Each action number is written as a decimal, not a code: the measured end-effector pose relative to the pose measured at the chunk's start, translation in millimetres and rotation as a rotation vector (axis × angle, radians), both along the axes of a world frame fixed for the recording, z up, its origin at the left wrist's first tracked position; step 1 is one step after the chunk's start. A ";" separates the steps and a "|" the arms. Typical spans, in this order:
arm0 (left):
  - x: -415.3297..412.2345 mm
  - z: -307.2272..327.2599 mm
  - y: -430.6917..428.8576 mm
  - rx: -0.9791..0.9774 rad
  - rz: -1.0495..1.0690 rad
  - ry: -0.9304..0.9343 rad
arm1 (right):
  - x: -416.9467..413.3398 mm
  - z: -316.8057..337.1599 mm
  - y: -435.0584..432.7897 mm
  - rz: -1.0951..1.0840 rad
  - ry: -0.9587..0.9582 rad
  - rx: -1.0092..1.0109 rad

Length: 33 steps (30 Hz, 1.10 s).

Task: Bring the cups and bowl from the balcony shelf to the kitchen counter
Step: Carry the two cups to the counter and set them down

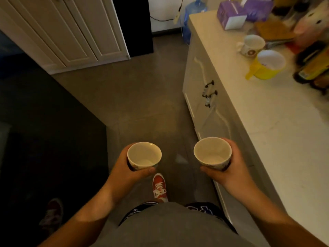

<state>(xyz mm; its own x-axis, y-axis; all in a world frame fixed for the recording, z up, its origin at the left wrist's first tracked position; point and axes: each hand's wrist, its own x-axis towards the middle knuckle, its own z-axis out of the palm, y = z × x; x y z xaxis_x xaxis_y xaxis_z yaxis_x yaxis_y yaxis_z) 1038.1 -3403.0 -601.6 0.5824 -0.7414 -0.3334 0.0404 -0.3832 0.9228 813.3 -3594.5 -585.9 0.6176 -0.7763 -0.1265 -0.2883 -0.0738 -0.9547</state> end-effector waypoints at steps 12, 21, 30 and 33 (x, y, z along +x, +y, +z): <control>101.5 17.3 -191.3 0.000 -0.170 0.083 | 29.5 9.7 -87.0 -0.267 0.069 0.053; 116.4 14.7 -346.5 0.075 -0.321 0.055 | 53.8 -13.1 -218.2 -0.336 0.028 0.079; 121.7 27.9 -469.3 0.070 -0.526 -0.010 | 81.3 -13.3 -314.9 -0.362 0.045 0.029; 130.0 22.2 -506.3 0.061 -0.626 -0.037 | 86.0 -14.7 -326.1 -0.424 0.088 0.018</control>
